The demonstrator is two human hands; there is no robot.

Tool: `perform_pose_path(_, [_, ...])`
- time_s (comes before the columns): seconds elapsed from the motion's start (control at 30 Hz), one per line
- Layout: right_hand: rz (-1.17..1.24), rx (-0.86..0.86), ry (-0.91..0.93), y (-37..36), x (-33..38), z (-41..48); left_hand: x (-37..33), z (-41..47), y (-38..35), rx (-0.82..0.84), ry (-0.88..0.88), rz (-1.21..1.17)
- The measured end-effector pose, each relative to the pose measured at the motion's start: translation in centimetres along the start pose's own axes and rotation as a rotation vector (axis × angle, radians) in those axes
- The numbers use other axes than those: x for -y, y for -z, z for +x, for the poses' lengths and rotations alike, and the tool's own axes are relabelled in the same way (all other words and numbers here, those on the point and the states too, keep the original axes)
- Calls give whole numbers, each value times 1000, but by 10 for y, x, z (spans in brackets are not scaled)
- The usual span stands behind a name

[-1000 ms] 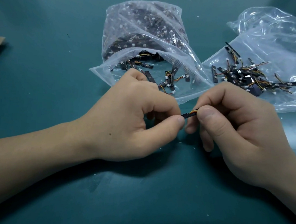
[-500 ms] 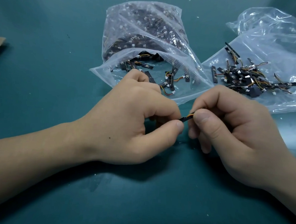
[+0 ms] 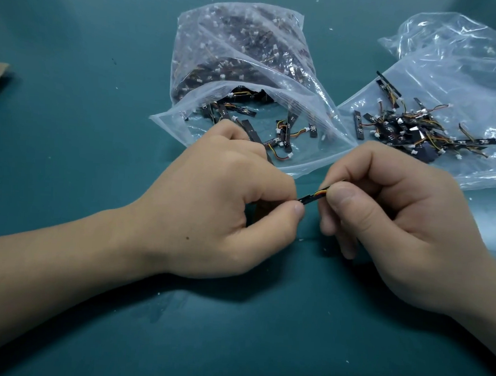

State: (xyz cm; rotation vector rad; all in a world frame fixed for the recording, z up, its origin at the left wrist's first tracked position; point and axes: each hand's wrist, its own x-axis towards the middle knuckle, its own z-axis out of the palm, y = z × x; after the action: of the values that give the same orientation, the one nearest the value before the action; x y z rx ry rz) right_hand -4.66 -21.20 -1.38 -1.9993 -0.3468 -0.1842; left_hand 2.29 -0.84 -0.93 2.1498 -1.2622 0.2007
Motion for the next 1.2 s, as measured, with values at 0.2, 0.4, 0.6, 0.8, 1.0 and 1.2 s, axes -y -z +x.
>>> perform_pose_path(0.2, [49,-99,-63,-3,-1,2,6,0,-2,-75,65,-48])
perform_pose_path(0.4, [53,-158,-76,-5,0,3,9,2,-2,-128,162,-136])
perform_pose_path(0.6, [127,-211,-77,-4,2,3,7,-1,-5,-75,85,-33])
perform_pose_path(0.8, [-95,-305,-25,-5,0,1,12,0,-6,-117,125,-59])
perform_pose_path(1.0, [-283,-134,85,-7,3,0,10,0,-4,-105,107,-88])
perform_pose_path(1.2, [-344,-90,109,-5,2,1,9,0,-4,-50,79,-55])
